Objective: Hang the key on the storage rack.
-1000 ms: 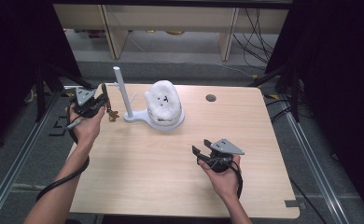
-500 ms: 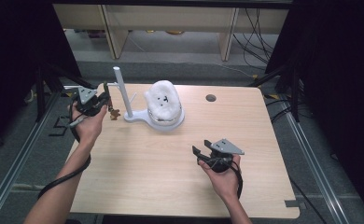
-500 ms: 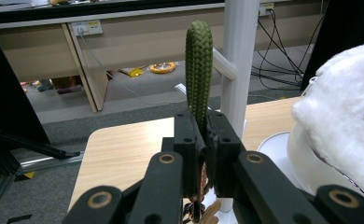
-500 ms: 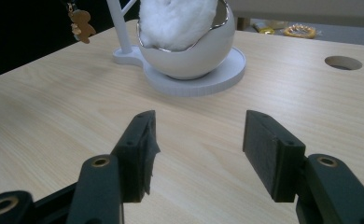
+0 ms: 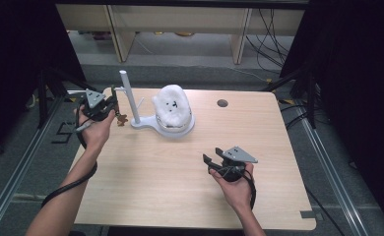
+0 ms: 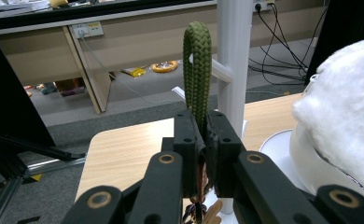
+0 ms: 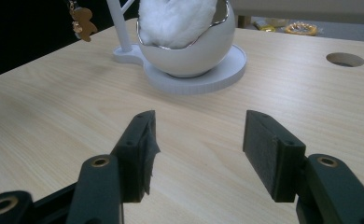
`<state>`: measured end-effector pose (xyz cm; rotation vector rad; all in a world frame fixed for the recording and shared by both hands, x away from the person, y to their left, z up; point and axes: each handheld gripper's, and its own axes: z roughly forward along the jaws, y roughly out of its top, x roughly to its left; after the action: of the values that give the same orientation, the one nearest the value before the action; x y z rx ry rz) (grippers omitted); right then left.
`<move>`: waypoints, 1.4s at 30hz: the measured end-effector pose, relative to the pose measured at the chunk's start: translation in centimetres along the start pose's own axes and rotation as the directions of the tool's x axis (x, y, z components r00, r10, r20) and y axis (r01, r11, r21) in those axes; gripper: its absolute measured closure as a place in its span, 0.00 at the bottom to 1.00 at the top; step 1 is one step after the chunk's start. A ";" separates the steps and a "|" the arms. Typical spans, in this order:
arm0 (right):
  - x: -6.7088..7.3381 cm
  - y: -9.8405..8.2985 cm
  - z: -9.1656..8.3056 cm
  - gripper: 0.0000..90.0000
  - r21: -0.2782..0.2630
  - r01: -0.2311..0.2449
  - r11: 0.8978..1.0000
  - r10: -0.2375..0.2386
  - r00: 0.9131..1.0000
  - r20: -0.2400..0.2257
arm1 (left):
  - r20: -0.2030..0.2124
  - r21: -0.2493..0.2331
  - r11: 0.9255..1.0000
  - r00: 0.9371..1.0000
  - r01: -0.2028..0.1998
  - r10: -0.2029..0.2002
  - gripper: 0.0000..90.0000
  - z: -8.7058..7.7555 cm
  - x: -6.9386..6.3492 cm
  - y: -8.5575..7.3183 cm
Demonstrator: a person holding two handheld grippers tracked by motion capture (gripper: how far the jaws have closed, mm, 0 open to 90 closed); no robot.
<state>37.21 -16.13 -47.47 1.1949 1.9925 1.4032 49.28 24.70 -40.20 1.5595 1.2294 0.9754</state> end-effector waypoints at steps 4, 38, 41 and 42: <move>-0.1 0.0 0.0 0.51 -0.013 0.007 1.000 -0.007 1.000 -0.002 | 0.002 0.004 1.000 1.000 -0.005 0.005 0.93 0.2 -0.2 0.0; -0.1 -0.2 0.0 0.50 -0.006 0.007 1.000 -0.007 1.000 -0.001 | 0.020 0.043 0.997 0.998 -0.056 0.056 0.92 1.7 -1.0 -0.4; 0.1 -0.2 -0.1 0.50 0.011 -0.013 1.000 0.013 1.000 0.004 | 0.022 0.045 0.997 0.998 -0.056 0.055 0.92 1.8 -1.0 -0.4; 0.1 -0.2 -0.1 0.50 0.009 -0.012 1.000 0.012 1.000 0.004 | 0.022 0.046 0.997 0.998 -0.055 0.054 0.92 1.8 -1.0 -0.4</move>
<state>37.04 -16.15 -47.60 1.2144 1.9944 1.3985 50.68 23.46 -41.20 1.6434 1.2080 0.9692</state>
